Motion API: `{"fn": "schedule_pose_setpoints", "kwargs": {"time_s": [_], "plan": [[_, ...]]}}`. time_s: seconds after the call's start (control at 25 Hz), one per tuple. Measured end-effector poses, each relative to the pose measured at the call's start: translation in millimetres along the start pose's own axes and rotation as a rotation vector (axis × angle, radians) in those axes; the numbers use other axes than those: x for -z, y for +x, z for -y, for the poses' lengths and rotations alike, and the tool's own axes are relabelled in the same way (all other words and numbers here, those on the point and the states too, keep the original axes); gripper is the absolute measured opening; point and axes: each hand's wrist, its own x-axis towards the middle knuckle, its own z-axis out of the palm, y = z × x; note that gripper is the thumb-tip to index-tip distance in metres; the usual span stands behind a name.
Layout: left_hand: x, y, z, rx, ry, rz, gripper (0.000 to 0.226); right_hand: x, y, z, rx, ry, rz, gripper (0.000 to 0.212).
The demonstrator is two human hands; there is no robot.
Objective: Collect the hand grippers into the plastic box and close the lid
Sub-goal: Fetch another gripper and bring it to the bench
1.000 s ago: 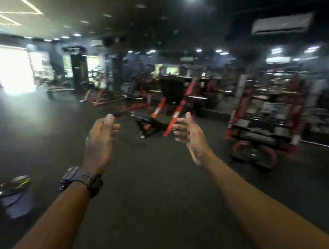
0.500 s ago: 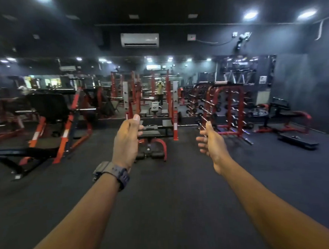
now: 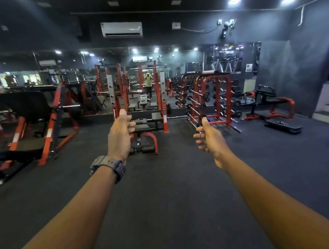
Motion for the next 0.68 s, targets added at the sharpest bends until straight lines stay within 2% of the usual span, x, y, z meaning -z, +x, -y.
{"fn": "schedule_pose_setpoints", "kwargs": {"time_s": [0.28,0.6,0.68], "plan": [[19.8,15.7,7.2,0.028,0.017,0.036,0.069,-39.9,8.8,3.1,0.006,-0.013,0.026,0.058],[28.4,50.0,20.2,0.001,0.013,0.115,0.060,-82.7,23.4,11.0,0.035,-0.023,-0.005,0.057],[28.1,61.9,27.1,-0.031,0.028,0.126,0.065,-96.4,33.8,9.7,0.042,-0.019,0.002,0.056]]}}
